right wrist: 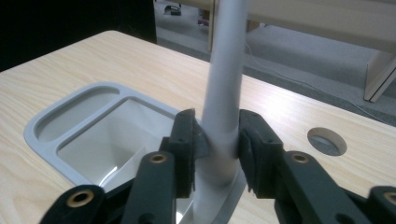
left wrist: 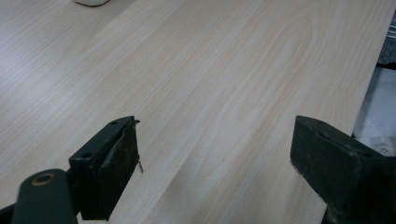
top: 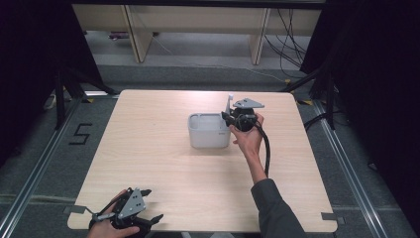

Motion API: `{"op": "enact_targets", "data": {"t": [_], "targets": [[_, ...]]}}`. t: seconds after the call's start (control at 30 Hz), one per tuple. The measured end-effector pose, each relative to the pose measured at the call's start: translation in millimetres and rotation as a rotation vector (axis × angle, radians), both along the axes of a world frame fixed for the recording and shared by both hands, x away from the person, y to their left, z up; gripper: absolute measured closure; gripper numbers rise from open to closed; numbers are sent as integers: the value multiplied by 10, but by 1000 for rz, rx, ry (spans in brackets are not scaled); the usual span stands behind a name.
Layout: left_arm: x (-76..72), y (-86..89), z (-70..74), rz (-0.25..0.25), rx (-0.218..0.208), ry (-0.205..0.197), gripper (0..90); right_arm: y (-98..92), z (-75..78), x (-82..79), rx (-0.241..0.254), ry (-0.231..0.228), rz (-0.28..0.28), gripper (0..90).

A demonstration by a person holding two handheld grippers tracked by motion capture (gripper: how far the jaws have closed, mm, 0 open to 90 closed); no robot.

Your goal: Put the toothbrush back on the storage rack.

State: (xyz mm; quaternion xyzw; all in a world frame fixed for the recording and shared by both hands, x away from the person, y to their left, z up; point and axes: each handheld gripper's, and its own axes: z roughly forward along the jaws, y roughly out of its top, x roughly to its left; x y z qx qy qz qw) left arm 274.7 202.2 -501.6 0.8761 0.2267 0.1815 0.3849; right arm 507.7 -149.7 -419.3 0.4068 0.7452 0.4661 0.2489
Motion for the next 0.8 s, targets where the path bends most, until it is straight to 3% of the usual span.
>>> {"op": "enact_targets", "data": {"t": [0.03,0.13,0.17,0.23,0.27,0.37,0.47,0.53,0.57,0.63,0.7,0.73,0.8], "targets": [[1,2,4,-4,1,2,148,6,10,-13,15,6,-11,691],[-4,-3,0,2,4,-5,148,-8,36,-7,-23,-16,7,690],[-3,-4,-1,3,4,-6,148,-12,30,0,-12,-31,0,686],[4,5,10,-9,18,-2,148,-10,25,-9,14,11,5,666],[1,4,6,-13,8,0,148,-20,25,-4,-8,-6,3,642],[-1,-3,-4,3,2,-4,148,-16,19,-9,-1,1,-1,576],[5,2,-2,-11,4,-8,148,-13,28,-36,16,22,-6,534],[-1,-2,-3,4,4,-7,148,-26,36,-43,15,3,-1,521],[4,3,4,12,13,-25,148,-33,41,-52,16,6,0,507],[3,8,14,-8,20,-4,148,-59,52,-73,0,-6,-2,485],[1,2,1,-5,2,-4,148,-62,54,-114,28,2,-13,471],[1,0,-2,7,7,-14,148,-89,64,-116,14,-11,4,465],[1,-1,0,7,9,-17,148,-110,71,-158,48,-4,1,452]]}}
